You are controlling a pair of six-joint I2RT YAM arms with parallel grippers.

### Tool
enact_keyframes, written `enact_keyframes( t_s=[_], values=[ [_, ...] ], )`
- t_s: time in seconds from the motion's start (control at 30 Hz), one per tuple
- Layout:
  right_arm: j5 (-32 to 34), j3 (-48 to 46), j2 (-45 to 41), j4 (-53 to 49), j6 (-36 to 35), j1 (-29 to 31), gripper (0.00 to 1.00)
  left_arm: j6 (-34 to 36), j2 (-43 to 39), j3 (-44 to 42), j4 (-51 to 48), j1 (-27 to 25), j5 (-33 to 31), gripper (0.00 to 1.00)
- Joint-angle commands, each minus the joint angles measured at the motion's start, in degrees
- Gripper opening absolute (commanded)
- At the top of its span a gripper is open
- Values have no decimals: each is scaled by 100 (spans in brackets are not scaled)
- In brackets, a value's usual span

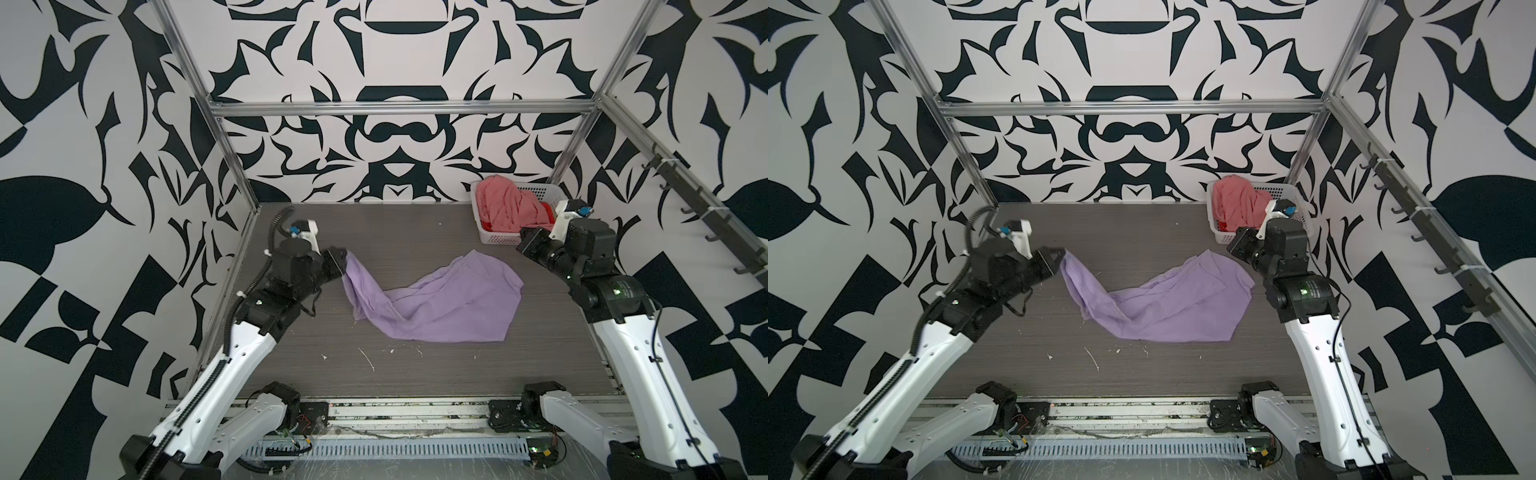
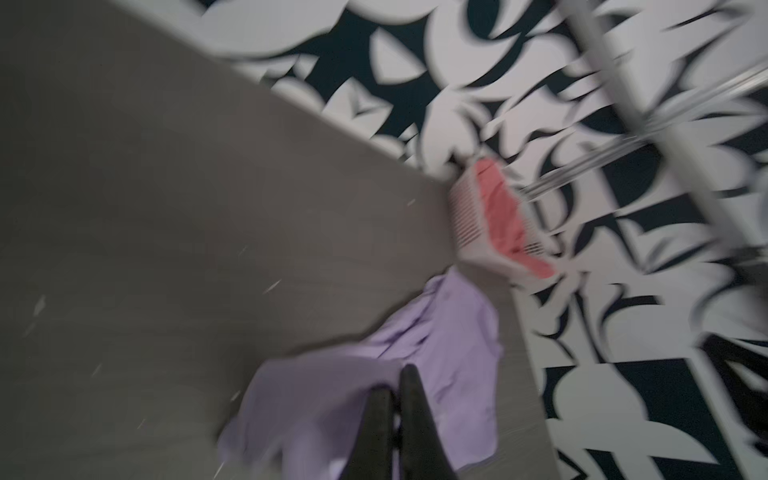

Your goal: Fold and stack the t-shirts

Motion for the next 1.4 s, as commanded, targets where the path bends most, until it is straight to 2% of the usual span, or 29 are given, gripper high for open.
enact_keyframes(
  t_s=[0.0,0.1,0.3,0.43,0.67,0.73,1.17,1.27,1.37],
  values=[
    [-203,-428,50,58,400,-22,26,-417,-732,69,-40,13,-714,0],
    [-247,-900,53,-7,512,-17,36,-473,-684,-5,-321,20,-860,0],
    [-257,-1544,446,350,342,-15,41,-493,-373,1,-483,14,-957,0],
    [-355,-1336,1268,698,269,-19,45,-441,-237,91,-608,11,-931,0],
    [-700,-775,2638,1119,351,-11,46,-592,-356,-95,-566,12,-889,0],
    [-840,-728,2961,1300,434,-4,50,-676,-423,-175,-522,16,-911,0],
    [-801,202,4576,1412,460,217,52,-796,-488,-287,-461,19,-1174,0],
    [-564,453,4845,1209,493,330,48,-782,-478,-261,-441,19,-1244,0],
    [-416,687,5098,976,634,339,39,-757,-470,-235,-448,15,-1310,0]
  ],
)
